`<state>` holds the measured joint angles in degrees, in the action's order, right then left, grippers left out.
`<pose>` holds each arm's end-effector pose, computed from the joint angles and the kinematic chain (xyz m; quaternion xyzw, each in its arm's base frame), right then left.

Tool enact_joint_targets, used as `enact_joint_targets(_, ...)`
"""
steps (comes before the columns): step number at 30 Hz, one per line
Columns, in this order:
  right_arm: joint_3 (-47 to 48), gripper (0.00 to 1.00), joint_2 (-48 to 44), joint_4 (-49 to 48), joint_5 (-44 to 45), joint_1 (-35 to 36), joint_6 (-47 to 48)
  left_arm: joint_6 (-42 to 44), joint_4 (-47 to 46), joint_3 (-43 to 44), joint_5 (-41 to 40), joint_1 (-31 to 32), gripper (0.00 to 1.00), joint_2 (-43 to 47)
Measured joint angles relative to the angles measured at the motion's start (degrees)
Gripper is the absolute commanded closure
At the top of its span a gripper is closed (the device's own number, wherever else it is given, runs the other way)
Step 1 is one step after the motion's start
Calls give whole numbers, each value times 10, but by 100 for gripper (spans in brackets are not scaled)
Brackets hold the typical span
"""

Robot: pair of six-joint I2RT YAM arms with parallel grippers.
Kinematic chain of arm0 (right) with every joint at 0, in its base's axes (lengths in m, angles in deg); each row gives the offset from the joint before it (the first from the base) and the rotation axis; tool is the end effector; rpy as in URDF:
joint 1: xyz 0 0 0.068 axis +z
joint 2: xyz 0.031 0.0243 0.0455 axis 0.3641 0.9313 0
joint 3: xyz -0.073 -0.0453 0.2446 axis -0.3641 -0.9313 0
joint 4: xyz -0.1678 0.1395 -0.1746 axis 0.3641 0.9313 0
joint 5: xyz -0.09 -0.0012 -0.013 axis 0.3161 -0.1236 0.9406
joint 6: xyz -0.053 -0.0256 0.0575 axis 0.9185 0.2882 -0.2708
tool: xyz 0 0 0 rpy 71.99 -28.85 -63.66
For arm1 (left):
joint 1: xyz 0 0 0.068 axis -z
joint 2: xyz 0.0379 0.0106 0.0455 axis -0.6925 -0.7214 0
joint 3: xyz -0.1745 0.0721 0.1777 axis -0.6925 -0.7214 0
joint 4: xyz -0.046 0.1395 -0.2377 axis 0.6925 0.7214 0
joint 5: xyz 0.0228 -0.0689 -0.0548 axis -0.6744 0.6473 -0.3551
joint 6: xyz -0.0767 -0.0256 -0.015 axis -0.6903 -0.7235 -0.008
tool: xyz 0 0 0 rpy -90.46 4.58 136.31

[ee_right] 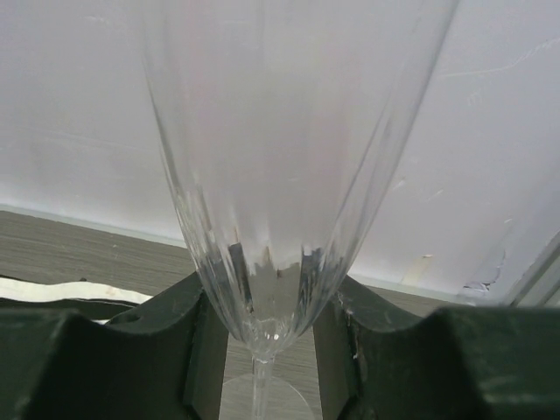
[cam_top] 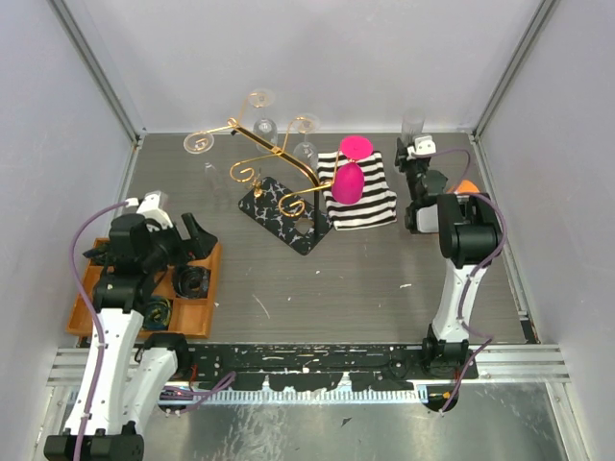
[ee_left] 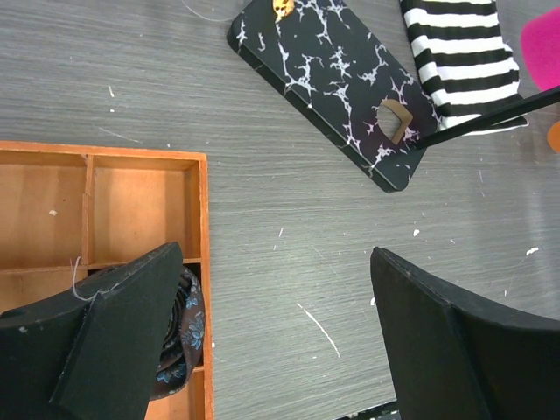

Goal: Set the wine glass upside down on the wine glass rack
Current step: Pick up the wine glass at the center of the board, then turn the wine glass upside down at the wine rack.

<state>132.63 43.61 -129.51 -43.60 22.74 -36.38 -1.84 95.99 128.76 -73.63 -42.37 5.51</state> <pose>0.4597 0.0194 0.1626 -0.1101 0.5734 -0.0368 0.8110 0.2108 -0.0250 0.2731 -0.0570 0.8625 -0.2012 0.4609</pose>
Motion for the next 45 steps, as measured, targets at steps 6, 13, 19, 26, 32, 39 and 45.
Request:
enact_joint_targets(6,-107,100,-137,-8,13,1,-37,3,5,23,-2,0,5,14)
enact_joint_targets(13,-222,100,-328,16,0,0,-141,10,6,86,-1,5,6,31)
enact_joint_targets(19,-259,100,-541,188,-34,0,-224,18,9,155,20,45,11,2)
enact_joint_targets(26,-280,99,-709,302,-106,0,-325,15,9,221,23,99,11,-22)
enact_joint_targets(32,-280,99,-792,378,-148,0,-387,5,-14,259,-46,249,9,-68)
enact_joint_targets(39,-289,99,-862,380,-176,1,-455,8,-78,270,-205,528,10,-186)
enact_joint_targets(45,-322,99,-876,303,-184,1,-512,-29,-197,257,-242,572,10,-192)
